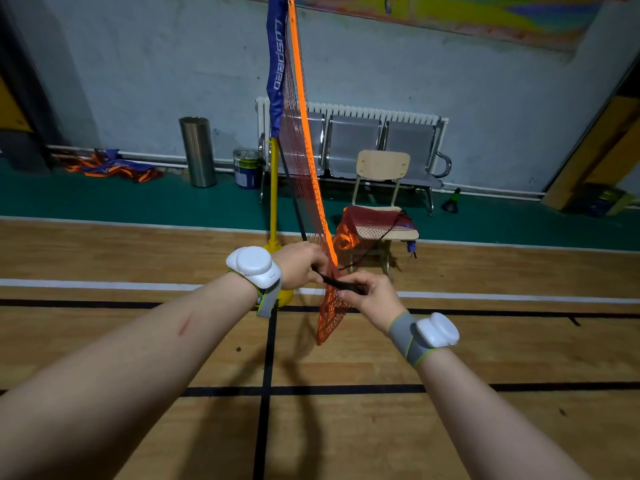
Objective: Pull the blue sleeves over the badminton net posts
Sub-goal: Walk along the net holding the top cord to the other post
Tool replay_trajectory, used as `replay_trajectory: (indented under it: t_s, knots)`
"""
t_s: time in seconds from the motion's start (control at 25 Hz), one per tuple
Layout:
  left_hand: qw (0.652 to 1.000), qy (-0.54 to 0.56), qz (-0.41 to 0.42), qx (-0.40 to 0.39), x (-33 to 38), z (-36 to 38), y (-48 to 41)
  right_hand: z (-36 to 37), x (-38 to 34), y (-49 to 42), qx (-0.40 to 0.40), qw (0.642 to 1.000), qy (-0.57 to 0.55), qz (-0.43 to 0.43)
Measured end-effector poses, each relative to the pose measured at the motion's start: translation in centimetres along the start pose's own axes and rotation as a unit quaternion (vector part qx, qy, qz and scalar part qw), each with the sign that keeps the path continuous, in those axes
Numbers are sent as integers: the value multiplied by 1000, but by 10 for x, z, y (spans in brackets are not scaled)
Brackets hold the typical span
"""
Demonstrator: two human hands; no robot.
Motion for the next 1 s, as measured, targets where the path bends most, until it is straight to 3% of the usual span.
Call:
replay_trajectory:
  t_s: [0.12, 0.28, 0.68, 1.0]
  knots:
    - [999, 36, -20, 5, -16, -5, 8, 5, -5, -3, 8, 999, 39, -9]
    - [998, 45, -48, 19, -36, -7, 16, 18, 3, -8, -47, 998, 39, 30]
    - [994, 68, -83, 34, -63, -5, 33, 18, 7, -11, -50, 994, 96, 19]
    - [994, 74, -76, 39, -60, 6, 44, 13, -6, 18, 5, 995, 94, -36]
Point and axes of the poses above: each hand's wrist, its own y-axis away from the middle knuckle, its own z-axis out of the palm, x = y × z, the point moved 8 cm from there along -y, towards the middle knuckle, and after that the axes turned 7 degrees about -y, right-handed, at the moved point
